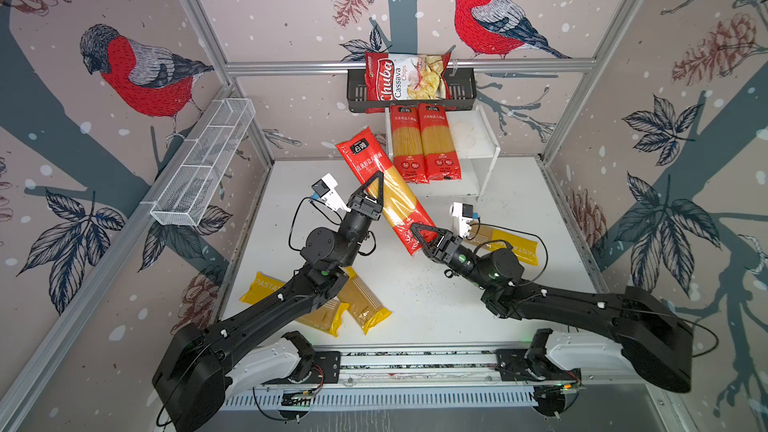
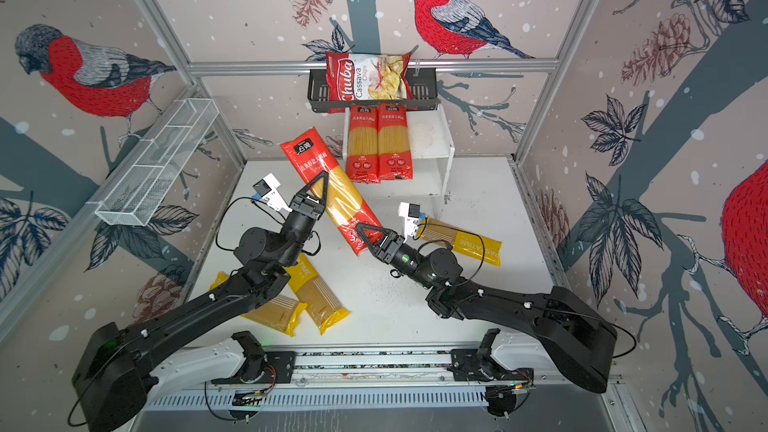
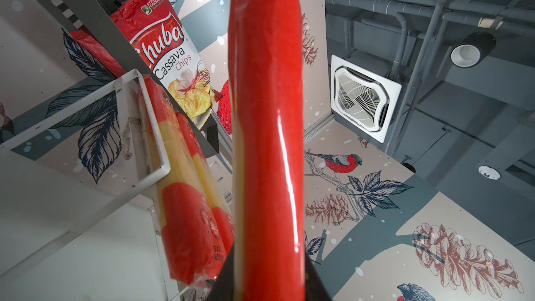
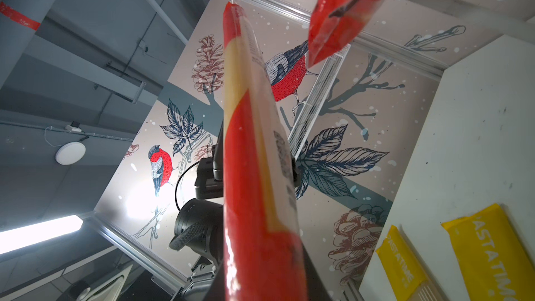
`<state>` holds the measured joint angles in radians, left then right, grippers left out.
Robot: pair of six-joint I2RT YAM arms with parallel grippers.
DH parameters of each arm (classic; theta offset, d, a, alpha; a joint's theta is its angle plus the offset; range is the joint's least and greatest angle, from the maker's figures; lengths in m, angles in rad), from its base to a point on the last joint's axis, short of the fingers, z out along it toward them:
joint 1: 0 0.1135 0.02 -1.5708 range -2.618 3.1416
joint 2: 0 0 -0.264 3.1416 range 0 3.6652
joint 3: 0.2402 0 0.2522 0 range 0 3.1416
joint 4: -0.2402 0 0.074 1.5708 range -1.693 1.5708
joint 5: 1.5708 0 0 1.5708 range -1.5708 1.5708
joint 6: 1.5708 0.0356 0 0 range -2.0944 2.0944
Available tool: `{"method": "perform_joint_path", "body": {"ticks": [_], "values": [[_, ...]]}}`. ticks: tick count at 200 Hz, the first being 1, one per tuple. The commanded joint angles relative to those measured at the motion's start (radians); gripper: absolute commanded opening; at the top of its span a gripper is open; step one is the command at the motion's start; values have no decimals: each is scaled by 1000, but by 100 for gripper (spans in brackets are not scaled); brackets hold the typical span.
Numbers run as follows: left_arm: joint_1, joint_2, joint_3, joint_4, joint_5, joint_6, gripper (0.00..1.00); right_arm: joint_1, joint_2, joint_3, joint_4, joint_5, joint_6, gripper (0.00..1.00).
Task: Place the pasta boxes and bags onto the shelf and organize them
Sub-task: 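Lower the bag into the shelf front beside the other two bags, then open both grippers and draw them back from the shelf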
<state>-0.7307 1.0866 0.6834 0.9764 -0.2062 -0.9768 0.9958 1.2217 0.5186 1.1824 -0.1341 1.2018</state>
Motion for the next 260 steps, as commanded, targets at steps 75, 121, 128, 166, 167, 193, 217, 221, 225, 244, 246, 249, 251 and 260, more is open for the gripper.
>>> {"method": "perform_joint_path", "body": {"ticks": [75,121,128,166,167,193,217,221,225,244,246,249,251,260], "values": [[-9,52,79,94,129,7,67,-171,-116,89,-104,3,-10,10],[-12,56,79,87,139,16,73,-261,-173,115,-140,18,31,6],[-12,56,80,87,143,16,73,-275,-183,118,-151,24,38,5],[-12,55,68,79,152,21,74,-372,-249,115,-202,73,67,2],[-12,55,66,80,152,21,74,-374,-250,116,-203,74,68,2],[-12,29,23,62,143,25,73,-449,-289,114,-236,96,93,1],[-15,-5,-40,45,122,21,73,-506,-314,109,-293,146,125,1],[-18,-10,-52,40,117,21,73,-511,-317,110,-306,157,126,1],[-19,-16,-64,33,112,21,73,-515,-319,112,-322,172,129,1],[-34,-47,-111,-16,81,36,73,-523,-318,116,-381,238,148,2],[-36,-51,-115,-21,76,39,73,-523,-315,117,-383,244,151,1],[-40,-55,-123,-30,69,42,73,-523,-313,118,-386,253,156,2],[-42,-57,-127,-37,66,46,73,-523,-310,118,-386,257,159,2],[-57,-71,-144,-61,41,64,73,-524,-295,122,-391,266,178,2]]}}
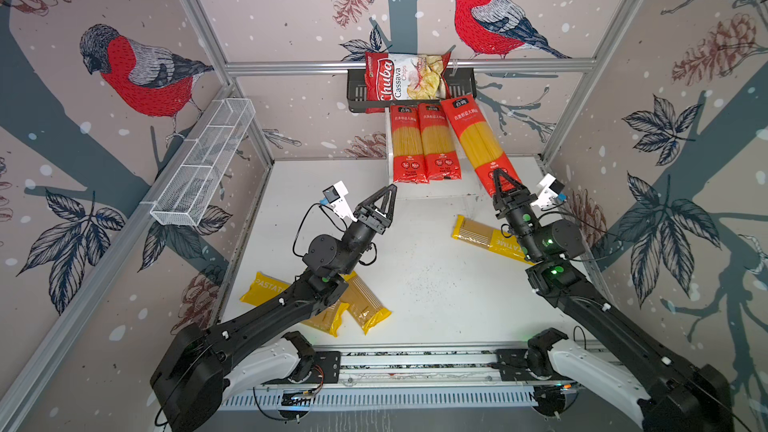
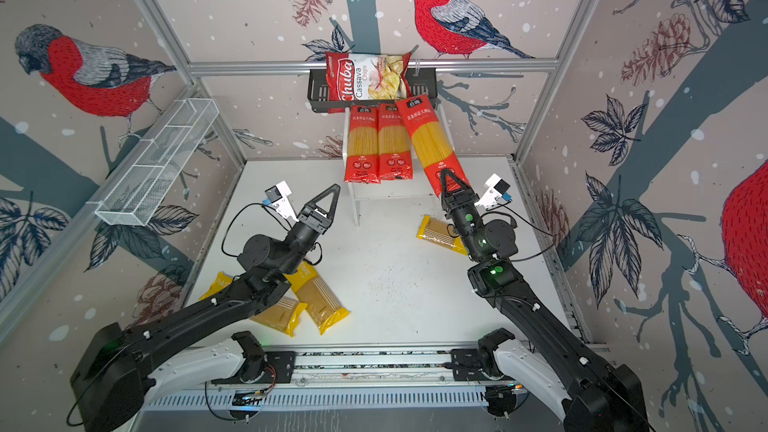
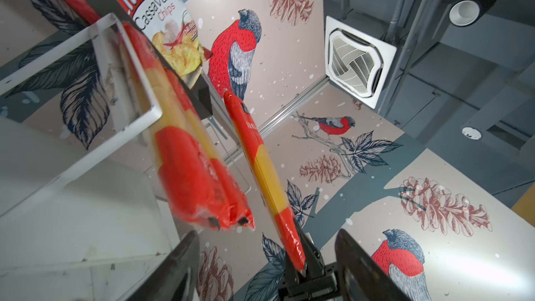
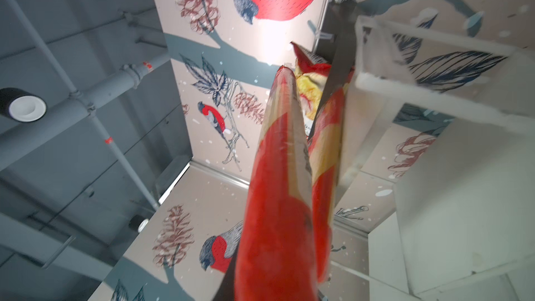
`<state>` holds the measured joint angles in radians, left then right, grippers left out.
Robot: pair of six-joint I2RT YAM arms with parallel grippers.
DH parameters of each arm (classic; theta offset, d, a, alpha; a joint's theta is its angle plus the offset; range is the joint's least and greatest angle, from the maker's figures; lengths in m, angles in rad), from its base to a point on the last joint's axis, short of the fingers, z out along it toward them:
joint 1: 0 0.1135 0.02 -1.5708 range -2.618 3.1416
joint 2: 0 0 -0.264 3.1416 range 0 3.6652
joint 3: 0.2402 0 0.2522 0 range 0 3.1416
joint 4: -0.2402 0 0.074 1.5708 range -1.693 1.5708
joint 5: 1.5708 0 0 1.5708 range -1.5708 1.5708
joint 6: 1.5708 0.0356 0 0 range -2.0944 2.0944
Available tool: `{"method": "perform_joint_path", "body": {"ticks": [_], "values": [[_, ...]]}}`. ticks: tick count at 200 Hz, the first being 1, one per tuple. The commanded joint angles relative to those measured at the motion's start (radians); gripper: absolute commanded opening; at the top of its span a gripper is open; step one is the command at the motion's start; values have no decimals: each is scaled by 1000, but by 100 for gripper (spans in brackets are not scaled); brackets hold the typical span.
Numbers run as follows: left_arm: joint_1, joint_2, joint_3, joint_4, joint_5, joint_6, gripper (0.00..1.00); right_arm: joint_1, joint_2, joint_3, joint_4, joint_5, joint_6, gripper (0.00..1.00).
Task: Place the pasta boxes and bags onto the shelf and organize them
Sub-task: 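Open both grippers and draw them back from the shelf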
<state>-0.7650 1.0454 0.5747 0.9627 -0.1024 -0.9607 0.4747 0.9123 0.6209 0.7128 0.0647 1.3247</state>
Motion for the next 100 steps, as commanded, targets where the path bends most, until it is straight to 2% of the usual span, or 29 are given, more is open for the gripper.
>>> {"method": "perform_joint_path", "body": {"ticks": [1,23,45,72,88,100], "values": [[-24,-32,-39,-52,-66,49,73,-3,16,21,78,67,59,2],[-58,-53,-74,-96,-123,71,73,7,61,39,72,92,108,2],[-74,-56,-96,-99,-138,73,73,53,87,71,36,172,113,8],[-81,-48,-101,-101,-135,73,72,127,106,127,-50,308,97,19],[-82,-46,-101,-100,-135,73,72,149,130,150,-65,324,93,27],[-83,-45,-100,-99,-136,74,72,158,151,167,-77,324,92,38]]}}
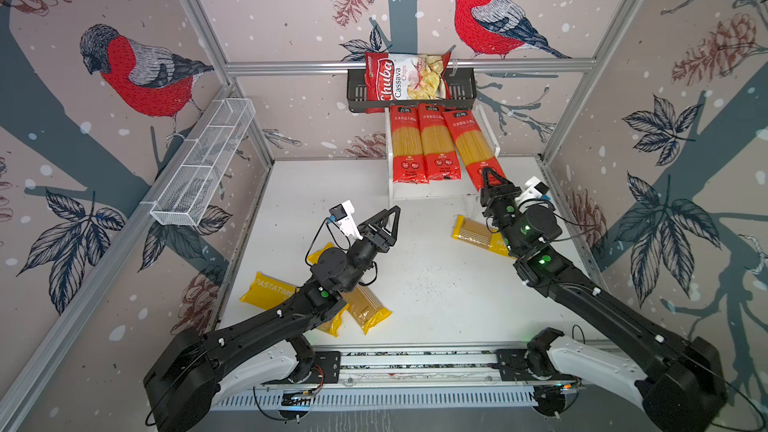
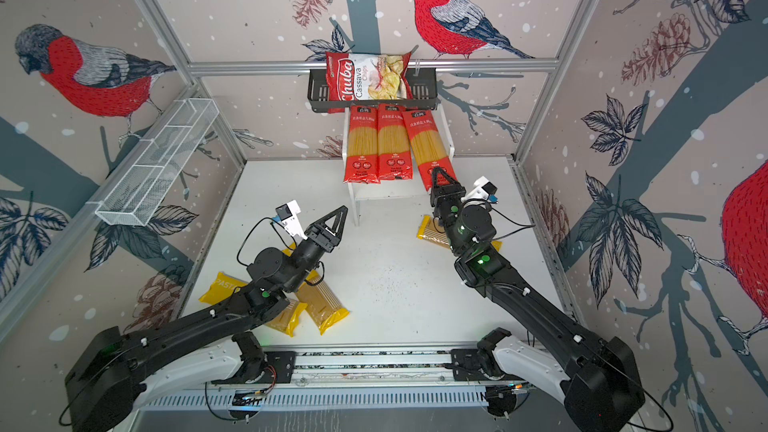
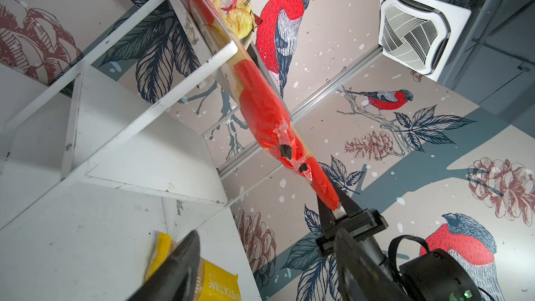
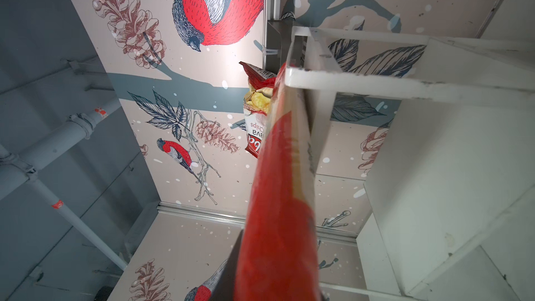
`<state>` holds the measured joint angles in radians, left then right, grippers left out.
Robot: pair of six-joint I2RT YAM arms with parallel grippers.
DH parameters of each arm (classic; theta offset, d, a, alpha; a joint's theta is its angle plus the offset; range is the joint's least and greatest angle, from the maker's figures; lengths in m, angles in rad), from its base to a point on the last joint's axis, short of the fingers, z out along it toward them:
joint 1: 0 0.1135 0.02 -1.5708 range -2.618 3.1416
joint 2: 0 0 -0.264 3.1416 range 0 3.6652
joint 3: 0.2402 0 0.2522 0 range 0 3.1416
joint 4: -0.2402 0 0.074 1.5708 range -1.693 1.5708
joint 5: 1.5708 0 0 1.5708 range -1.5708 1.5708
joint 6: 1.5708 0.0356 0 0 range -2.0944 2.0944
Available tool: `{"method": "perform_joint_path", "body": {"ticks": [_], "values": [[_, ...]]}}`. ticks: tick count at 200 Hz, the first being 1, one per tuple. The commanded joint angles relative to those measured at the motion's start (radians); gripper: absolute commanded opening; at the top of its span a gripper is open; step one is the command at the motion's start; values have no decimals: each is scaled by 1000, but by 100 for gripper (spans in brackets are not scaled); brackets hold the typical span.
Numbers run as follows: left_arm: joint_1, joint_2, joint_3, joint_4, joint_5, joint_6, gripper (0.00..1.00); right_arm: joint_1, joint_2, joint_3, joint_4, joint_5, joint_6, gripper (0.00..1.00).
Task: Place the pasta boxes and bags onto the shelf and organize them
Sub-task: 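Open both grippers and draw them back from the shelf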
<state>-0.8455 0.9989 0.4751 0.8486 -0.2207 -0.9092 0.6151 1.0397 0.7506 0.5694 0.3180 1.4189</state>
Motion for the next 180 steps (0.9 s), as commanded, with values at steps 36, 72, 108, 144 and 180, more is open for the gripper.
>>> {"method": "perform_joint_path", "body": {"ticks": [36,72,108,144,180], "values": [[-3,-6,-1,6,-20,31,71,11,74,101,-16,-14,-43,53],[-4,-18,0,-14,-17,45,71,-46,37,72,-90,-166,-67,60],[-7,-28,-19,-20,-25,50,71,-86,-36,18,-135,-302,-69,62],[-16,-19,-25,-12,-27,42,70,-125,-44,11,-132,-335,-80,50],[-27,-25,-20,-31,-33,52,69,-151,4,36,-81,-377,-76,27]]}}
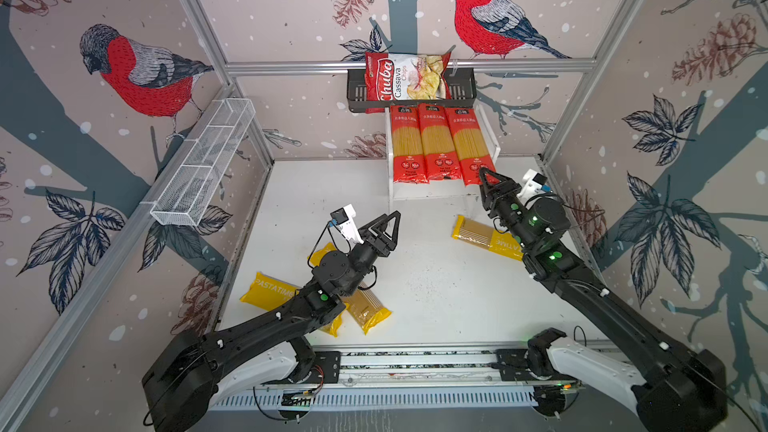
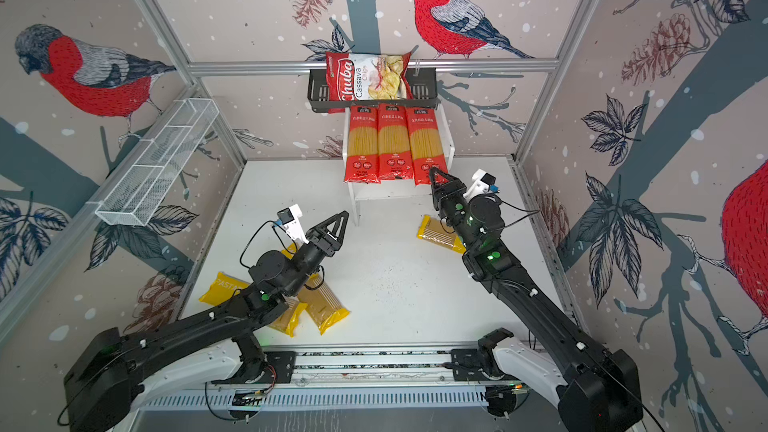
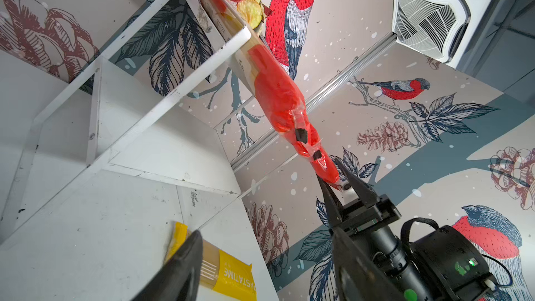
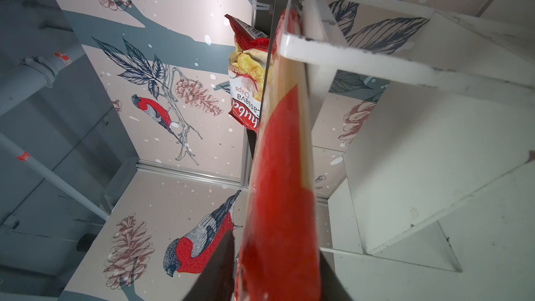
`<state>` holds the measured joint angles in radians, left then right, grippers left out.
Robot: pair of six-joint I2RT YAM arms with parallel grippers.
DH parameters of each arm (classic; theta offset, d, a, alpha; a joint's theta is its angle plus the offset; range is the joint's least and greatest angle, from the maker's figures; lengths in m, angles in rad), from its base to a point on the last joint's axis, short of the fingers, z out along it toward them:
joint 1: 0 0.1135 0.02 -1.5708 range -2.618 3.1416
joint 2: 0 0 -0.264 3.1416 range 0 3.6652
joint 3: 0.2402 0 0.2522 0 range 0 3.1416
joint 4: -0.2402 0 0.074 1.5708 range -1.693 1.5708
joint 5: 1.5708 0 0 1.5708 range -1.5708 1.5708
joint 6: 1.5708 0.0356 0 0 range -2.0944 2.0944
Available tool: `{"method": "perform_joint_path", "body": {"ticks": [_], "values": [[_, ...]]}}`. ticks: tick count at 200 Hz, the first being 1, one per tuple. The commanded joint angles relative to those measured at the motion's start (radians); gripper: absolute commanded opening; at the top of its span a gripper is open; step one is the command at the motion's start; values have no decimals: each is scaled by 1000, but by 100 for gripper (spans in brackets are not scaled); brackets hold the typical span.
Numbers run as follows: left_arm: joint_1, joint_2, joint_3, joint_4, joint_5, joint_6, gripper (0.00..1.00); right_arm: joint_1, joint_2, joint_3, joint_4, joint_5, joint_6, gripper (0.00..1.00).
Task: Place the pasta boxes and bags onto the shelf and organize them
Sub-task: 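Open both grippers and draw them back from the shelf, then lower the right gripper onto a yellow spaghetti bag while the left lowers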
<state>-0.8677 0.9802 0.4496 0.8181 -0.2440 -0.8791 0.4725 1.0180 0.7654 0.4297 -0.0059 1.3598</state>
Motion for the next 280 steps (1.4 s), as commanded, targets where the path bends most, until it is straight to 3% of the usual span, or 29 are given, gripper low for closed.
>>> {"method": "perform_joint_path", "body": {"ticks": [1,36,95,126,156,185,221,280], "values": [[-4,-7,5,0,-10,22,69,-9,27,23,60,-53,-16,27],[-6,-17,1,-8,-17,30,69,-21,88,63,85,-88,-16,19],[-7,-18,-5,-16,-23,37,69,-37,119,66,100,-104,-28,19],[-5,-18,-5,-23,-20,38,69,-44,94,47,89,-105,-39,33],[-6,-21,-8,-31,-13,42,69,-61,44,15,81,-125,-33,58],[-6,-48,-3,-77,-8,59,69,-92,-30,-11,9,-179,-39,66],[-6,-98,7,-222,-19,100,69,-178,-124,-81,-103,-278,-58,66],[-26,-27,72,-492,33,141,68,-207,-201,-199,-353,-346,-273,54]]}}
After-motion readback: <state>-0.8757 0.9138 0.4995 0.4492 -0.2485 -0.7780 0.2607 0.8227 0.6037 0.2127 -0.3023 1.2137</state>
